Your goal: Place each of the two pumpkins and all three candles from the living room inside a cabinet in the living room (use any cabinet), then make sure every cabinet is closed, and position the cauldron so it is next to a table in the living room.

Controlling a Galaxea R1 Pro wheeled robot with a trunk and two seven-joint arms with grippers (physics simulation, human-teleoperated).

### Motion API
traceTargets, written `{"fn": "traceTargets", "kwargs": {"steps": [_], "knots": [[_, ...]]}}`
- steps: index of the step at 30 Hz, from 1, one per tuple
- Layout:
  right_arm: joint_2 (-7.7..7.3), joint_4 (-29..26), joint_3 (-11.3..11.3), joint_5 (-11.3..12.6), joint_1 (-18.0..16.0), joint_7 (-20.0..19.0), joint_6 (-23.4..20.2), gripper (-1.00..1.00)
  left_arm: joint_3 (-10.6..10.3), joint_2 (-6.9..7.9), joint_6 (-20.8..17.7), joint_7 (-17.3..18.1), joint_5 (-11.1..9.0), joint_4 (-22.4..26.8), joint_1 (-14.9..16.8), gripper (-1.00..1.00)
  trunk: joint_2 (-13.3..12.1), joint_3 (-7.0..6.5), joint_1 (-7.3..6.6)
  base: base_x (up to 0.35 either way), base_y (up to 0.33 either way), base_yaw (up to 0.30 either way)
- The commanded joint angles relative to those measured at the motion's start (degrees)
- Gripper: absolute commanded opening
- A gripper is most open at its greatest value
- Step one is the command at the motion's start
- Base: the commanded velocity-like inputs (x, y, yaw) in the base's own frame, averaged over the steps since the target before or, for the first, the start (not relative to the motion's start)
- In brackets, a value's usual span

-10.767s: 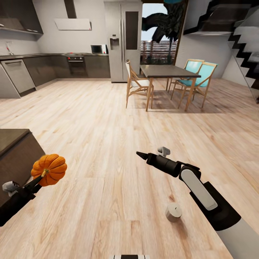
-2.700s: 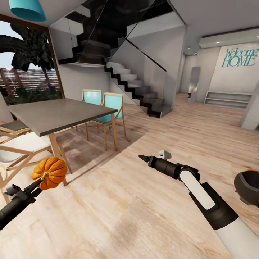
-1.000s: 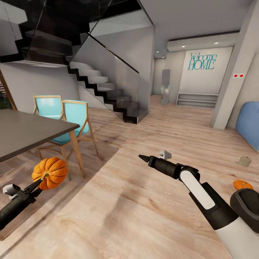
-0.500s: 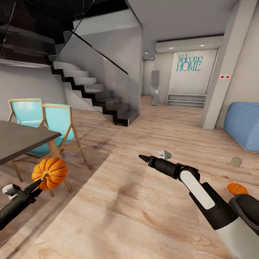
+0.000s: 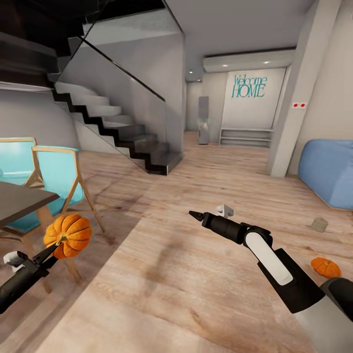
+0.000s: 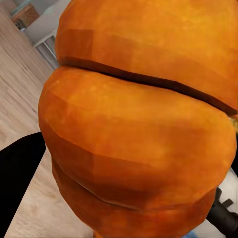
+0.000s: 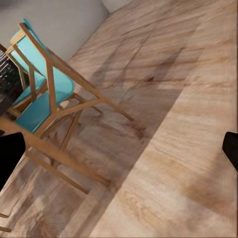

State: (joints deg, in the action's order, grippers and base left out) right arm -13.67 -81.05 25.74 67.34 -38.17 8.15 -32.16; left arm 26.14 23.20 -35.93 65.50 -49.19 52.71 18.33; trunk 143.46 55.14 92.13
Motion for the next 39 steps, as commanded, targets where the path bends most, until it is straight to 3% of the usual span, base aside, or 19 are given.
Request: {"fn": "traceTargets", "kwargs": {"steps": [1, 13, 23, 39], "knots": [[-0.04, -0.08, 0.1, 0.6, -0.06, 0.55, -0.01, 1.0, 0.05, 0.01, -0.63, 0.06, -0.47, 0.03, 0.04, -1.0, 0.03, 0.05, 0.02, 0.337, 0.0, -0.053], [-0.04, -0.06, 0.1, 0.6, -0.06, 0.55, -0.01, 1.0, 0.05, 0.01, -0.63, 0.06, -0.47, 0.03, 0.04, -1.0, 0.03, 0.04, 0.02, 0.337, 0.0, -0.008], [-0.04, -0.08, 0.12, 0.61, -0.06, 0.55, -0.01, 1.0, 0.05, 0.01, -0.63, 0.06, -0.47, 0.03, 0.04, -1.0, 0.03, -0.26, 0.02, 0.337, 0.0, -0.202], [-0.04, -0.08, 0.12, 0.62, -0.06, 0.55, -0.01, 1.0, 0.05, 0.01, -0.63, 0.06, -0.47, 0.03, 0.04, -1.0, 0.03, -0.42, 0.02, 0.337, 0.0, -0.076]]}}
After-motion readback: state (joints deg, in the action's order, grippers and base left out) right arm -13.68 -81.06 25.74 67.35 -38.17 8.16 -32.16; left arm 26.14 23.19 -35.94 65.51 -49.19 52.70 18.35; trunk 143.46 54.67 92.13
